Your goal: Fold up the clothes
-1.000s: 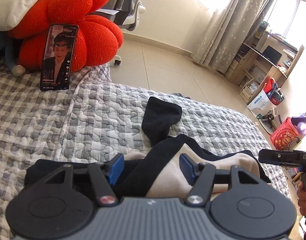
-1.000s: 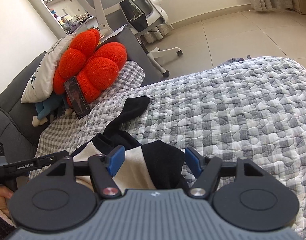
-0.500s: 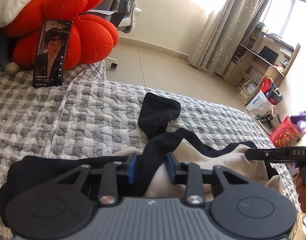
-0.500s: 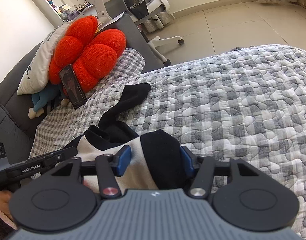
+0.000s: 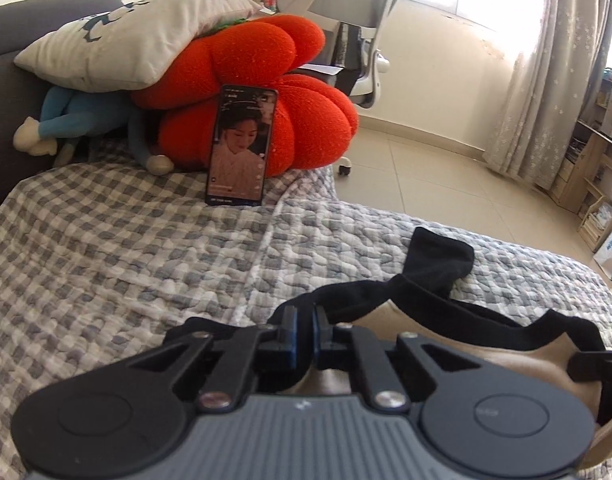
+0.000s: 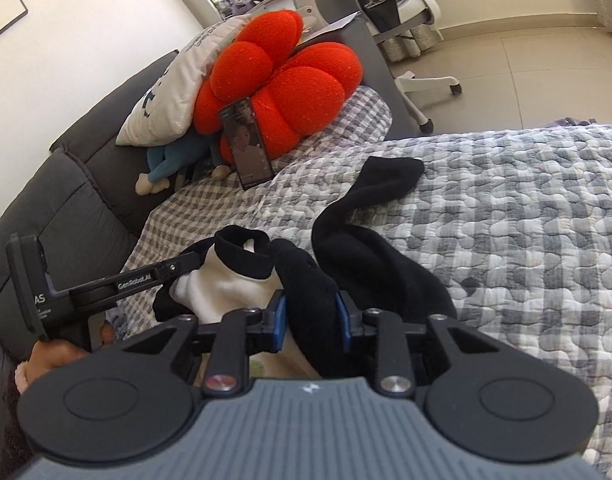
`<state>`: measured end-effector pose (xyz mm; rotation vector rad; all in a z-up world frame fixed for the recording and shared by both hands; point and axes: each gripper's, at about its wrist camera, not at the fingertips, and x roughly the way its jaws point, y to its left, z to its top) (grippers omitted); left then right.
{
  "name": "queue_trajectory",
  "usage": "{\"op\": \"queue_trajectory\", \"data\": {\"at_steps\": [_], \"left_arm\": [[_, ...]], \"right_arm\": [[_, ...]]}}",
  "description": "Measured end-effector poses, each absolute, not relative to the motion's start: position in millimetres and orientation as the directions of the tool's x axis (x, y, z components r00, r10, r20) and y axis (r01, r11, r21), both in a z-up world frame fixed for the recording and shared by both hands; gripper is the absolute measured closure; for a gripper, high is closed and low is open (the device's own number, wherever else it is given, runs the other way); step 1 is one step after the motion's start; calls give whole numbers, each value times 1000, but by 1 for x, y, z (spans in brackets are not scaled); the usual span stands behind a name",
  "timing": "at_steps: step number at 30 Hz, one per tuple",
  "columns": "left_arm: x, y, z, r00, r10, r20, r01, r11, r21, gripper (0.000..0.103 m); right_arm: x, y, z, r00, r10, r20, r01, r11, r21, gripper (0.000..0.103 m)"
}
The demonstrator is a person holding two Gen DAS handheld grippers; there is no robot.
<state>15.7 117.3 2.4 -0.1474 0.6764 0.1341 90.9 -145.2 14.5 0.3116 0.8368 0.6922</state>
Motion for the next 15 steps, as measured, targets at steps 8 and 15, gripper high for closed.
{"op": "queue_trajectory", "data": {"at_steps": [8,15], "left_arm": [[21,125,-12,733,162,-660,-220,975,-5,96],[21,127,-15,735,158,-659,-219,976,-11,96]], "right_arm": [[95,-121,9,438,677,-592,-452,735,506,56],[104,-153,16,540,650,-535,-362,753,549,47]]}}
